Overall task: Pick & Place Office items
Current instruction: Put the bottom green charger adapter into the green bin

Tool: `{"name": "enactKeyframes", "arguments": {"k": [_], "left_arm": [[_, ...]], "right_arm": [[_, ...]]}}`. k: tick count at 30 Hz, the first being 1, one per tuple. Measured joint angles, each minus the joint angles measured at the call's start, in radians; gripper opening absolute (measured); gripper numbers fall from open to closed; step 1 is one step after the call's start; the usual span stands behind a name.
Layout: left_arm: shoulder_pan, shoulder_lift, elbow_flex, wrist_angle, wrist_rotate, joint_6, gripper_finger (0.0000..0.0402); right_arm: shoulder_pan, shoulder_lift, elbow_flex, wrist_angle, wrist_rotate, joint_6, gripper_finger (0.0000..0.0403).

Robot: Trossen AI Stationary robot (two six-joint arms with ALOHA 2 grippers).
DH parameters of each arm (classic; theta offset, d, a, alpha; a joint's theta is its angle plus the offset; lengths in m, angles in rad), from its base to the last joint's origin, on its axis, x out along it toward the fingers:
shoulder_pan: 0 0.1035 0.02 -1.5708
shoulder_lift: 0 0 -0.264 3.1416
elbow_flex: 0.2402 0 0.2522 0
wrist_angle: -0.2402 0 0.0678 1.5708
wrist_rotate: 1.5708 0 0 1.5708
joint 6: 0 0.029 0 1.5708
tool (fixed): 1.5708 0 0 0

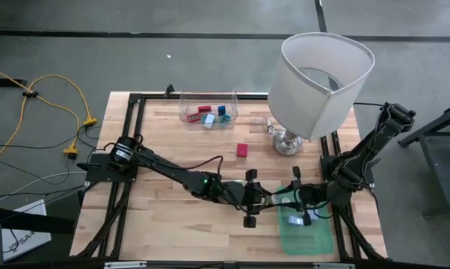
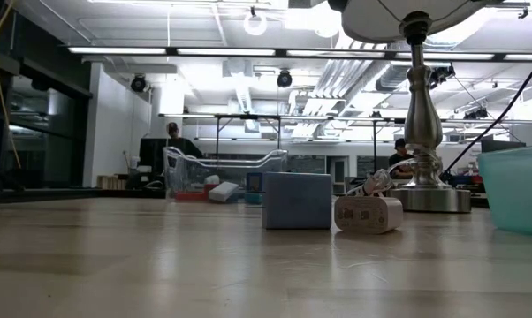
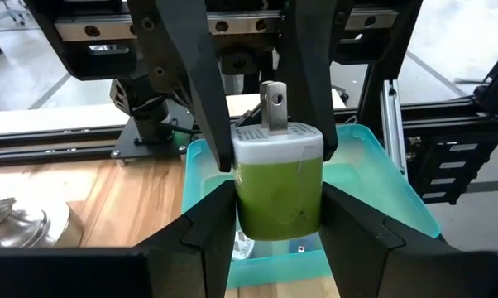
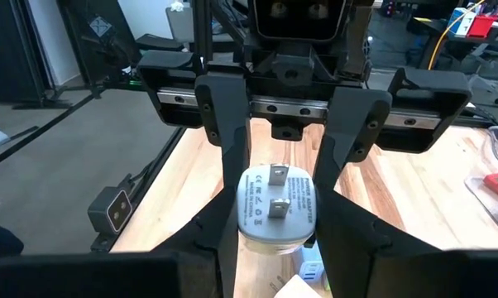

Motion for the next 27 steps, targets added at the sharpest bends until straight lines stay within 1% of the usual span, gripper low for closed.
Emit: {"name": "enactKeyframes", "arguments": {"k": [17, 21, 24, 27], "left_arm": [[-0.002, 0.000, 0.000, -0.001, 0.005, 0.038, 0.0153], [-0.002, 0.000, 0.000, -0.002, 0.005, 0.082, 0.0154], [-0.002, 0.000, 0.000, 0.001, 0.011, 0.086, 0.0167], [-0.002, 0.000, 0.000, 0.008, 0.011, 0.085, 0.0191]], "right_arm": [[0.000, 0.000, 0.000, 0.006, -0.003, 0.005, 0.0118], [0.000, 0.000, 0.000, 0.007, -0.003, 0.006, 0.0117], [0.000, 0.000, 0.000, 0.008, -0.021, 0.011, 0.0117], [0.000, 0.001, 0.000, 0.008, -0.023, 0.020, 0.0118]]}}
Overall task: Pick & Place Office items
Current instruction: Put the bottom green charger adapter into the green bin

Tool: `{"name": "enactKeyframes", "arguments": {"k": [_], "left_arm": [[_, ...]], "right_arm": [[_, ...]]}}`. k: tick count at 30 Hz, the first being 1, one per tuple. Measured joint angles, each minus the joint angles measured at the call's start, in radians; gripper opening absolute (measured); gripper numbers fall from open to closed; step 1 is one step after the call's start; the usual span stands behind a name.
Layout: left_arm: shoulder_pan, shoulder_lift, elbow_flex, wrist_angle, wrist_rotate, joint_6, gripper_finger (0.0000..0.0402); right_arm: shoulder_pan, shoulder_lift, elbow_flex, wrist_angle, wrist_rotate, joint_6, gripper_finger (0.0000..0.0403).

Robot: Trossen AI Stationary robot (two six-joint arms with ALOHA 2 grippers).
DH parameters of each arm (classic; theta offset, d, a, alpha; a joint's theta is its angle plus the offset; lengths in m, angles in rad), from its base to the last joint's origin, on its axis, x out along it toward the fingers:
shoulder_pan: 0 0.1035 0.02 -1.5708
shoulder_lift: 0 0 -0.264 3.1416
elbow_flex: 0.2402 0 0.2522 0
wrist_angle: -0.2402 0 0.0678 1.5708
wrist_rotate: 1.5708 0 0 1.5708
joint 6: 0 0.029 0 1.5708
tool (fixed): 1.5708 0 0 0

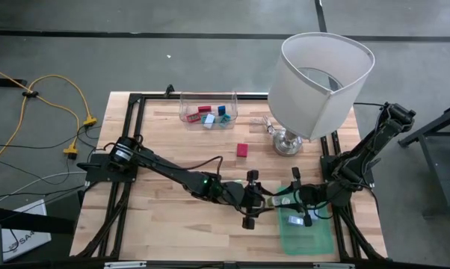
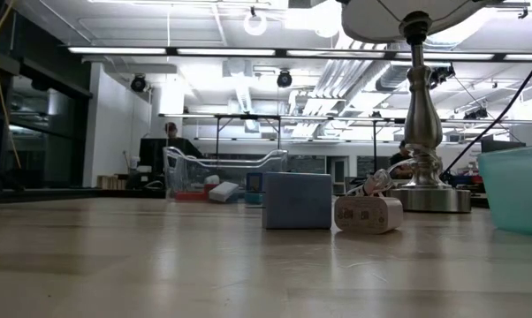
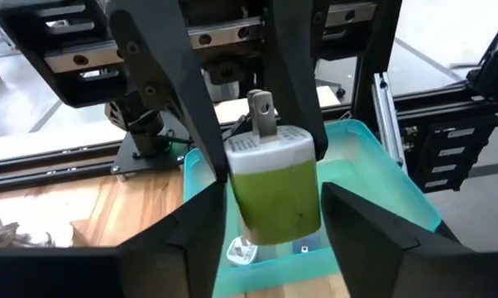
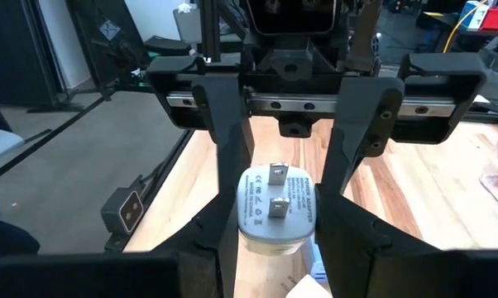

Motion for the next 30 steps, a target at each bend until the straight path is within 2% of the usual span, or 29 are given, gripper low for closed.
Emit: {"name": "enactKeyframes", "arguments": {"k": [6, 13, 17, 21, 30], "left_arm": [[0.000, 0.000, 0.000, 0.005, -0.001, -0.056, 0.0233], [0.000, 0.000, 0.000, 0.004, -0.003, -0.062, 0.0237], [-0.001, 0.000, 0.000, 0.006, 0.000, -0.070, 0.0237], [-0.001, 0.000, 0.000, 0.001, -0.004, -0.083, 0.0237], [-0.010, 0.000, 0.000, -0.005, -0.007, -0.114, 0.0237]], "right_arm": [[0.000, 0.000, 0.000, 0.000, 0.000, 0.008, 0.0117], [0.005, 0.000, 0.000, -0.003, -0.023, 0.039, 0.0117], [0.050, -0.002, 0.000, -0.024, 0.007, 0.079, 0.0118], [0.116, -0.003, 0.000, -0.116, 0.051, 0.184, 0.0117], [0.240, -0.003, 0.000, -0.374, 0.134, 0.537, 0.0117]]}}
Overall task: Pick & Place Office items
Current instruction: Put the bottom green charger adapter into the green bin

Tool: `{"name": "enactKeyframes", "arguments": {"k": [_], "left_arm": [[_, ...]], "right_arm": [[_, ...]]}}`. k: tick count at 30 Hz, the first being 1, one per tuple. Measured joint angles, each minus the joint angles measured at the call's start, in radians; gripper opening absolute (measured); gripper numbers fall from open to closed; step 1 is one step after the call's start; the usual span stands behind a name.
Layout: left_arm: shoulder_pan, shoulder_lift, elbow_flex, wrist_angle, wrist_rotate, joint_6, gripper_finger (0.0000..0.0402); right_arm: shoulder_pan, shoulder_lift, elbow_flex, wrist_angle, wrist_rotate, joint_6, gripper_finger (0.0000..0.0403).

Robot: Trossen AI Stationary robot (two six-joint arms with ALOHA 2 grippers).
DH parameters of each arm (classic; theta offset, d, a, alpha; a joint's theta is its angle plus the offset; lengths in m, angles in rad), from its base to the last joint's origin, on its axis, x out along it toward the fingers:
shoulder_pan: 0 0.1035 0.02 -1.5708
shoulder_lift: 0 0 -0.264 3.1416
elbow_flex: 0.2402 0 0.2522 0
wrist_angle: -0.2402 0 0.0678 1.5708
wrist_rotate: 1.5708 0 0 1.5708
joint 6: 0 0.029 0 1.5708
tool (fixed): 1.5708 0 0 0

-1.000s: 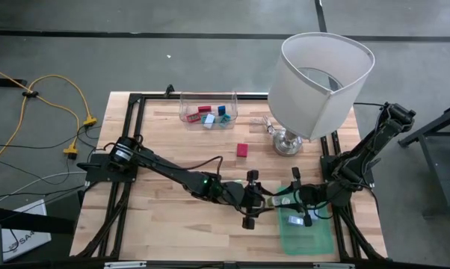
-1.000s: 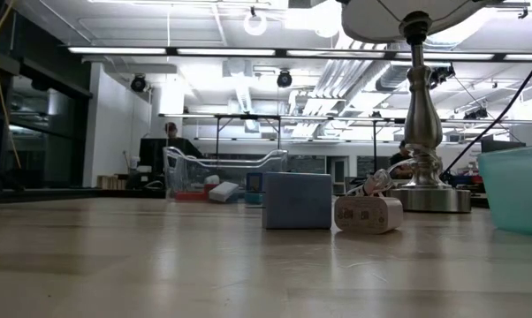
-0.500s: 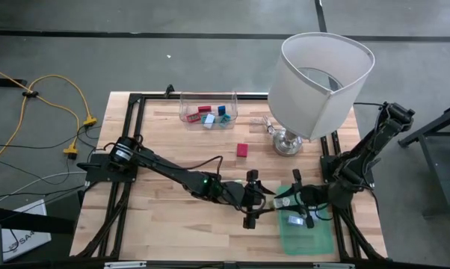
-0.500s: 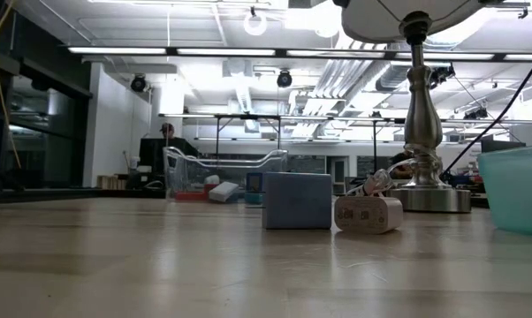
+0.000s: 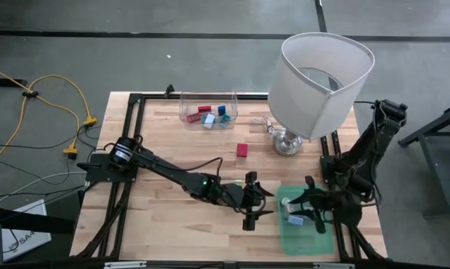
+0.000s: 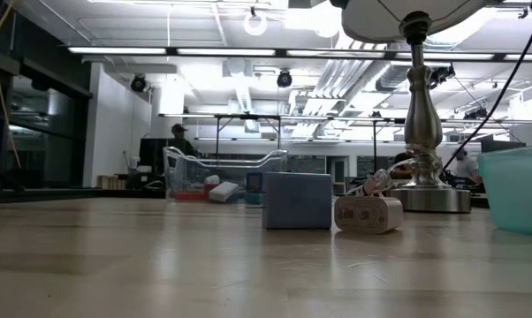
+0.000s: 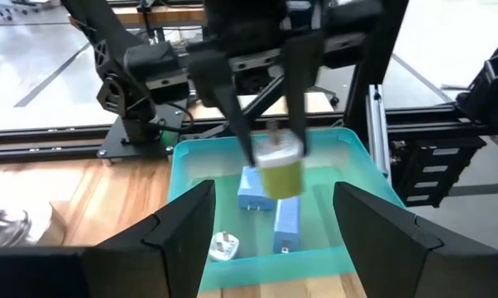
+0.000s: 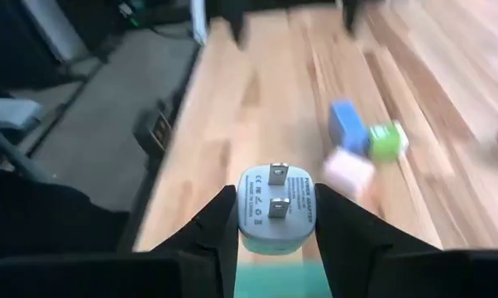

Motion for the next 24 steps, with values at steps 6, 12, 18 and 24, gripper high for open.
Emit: {"name": "enactKeyframes", "arguments": {"k": [6, 12, 18, 24], "left_arm": [[0.000, 0.000, 0.000, -0.011, 0.000, -0.001, 0.0237], [0.001, 0.000, 0.000, -0.015, 0.001, -0.001, 0.0237], [0.001, 0.000, 0.000, -0.015, 0.002, -0.001, 0.0237], [0.001, 0.000, 0.000, -0.015, 0.004, -0.001, 0.0237]], "right_arm": [[0.030, 0.002, 0.000, -0.268, -0.015, 0.296, 0.0118], [0.030, 0.035, 0.000, -0.472, -0.121, 0.558, 0.0118], [0.030, 0.130, 0.000, -0.494, -0.204, 0.641, 0.0118], [0.027, 0.248, 0.000, -0.495, -0.205, 0.704, 0.0120]]}}
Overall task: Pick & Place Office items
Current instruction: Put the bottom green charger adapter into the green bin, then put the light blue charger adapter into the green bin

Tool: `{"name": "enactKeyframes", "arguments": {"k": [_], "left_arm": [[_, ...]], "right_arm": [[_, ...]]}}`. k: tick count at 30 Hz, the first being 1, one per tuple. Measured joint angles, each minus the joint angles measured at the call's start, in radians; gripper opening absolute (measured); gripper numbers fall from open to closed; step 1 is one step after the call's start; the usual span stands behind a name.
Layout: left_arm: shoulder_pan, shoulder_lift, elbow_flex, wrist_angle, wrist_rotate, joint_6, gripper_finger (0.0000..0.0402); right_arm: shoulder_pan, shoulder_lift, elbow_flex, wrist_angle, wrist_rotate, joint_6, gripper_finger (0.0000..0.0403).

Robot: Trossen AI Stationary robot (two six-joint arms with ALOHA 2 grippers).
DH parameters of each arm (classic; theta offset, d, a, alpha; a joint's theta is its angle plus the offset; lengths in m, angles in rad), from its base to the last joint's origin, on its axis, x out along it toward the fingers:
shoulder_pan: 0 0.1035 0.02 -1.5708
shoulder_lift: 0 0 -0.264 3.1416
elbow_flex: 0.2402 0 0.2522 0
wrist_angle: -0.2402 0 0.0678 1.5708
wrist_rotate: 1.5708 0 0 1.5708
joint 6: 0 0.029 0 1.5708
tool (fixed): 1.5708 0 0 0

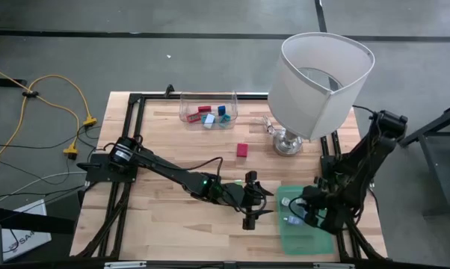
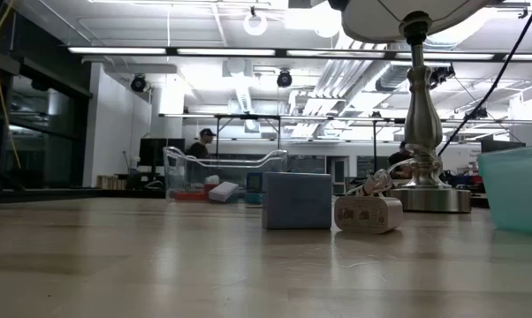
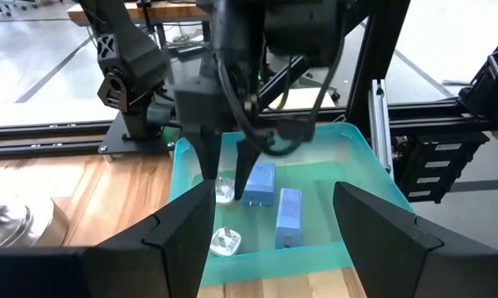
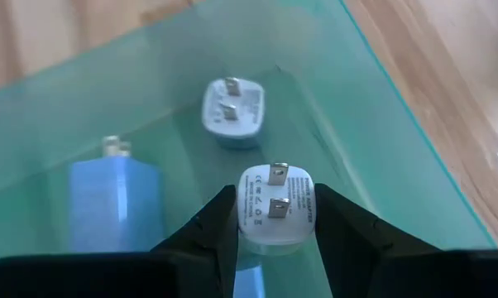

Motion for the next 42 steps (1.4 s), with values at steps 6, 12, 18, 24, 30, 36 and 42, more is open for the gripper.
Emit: {"name": "enactKeyframes", "arguments": {"k": [6, 12, 18, 24, 30, 36, 42], "left_arm": [[0.000, 0.000, 0.000, 0.000, 0.000, 0.000, 0.0237], [0.000, 0.000, 0.000, 0.000, 0.000, 0.000, 0.0237], [0.000, 0.000, 0.000, 0.000, 0.000, 0.000, 0.0237], [0.000, 0.000, 0.000, 0.000, -0.001, 0.000, 0.0237], [0.000, 0.000, 0.000, 0.000, -0.001, 0.000, 0.0237], [0.000, 0.000, 0.000, 0.000, -0.001, 0.000, 0.0237], [0.000, 0.000, 0.000, 0.000, -0.001, 0.000, 0.0237]], "right_arm": [[-0.002, 0.106, 0.000, 0.005, 0.039, 0.072, 0.0119], [-0.002, 0.153, 0.000, 0.012, 0.061, 0.111, 0.0122], [-0.001, 0.153, 0.000, 0.032, 0.106, 0.107, 0.0139], [-0.001, 0.153, 0.000, 0.031, 0.106, 0.058, 0.0177], [-0.001, 0.153, 0.000, 0.031, 0.103, 0.050, 0.0202], [-0.001, 0.152, 0.000, 0.031, 0.102, 0.050, 0.0208], [-0.001, 0.149, 0.000, 0.024, 0.102, 0.049, 0.0207]]}}
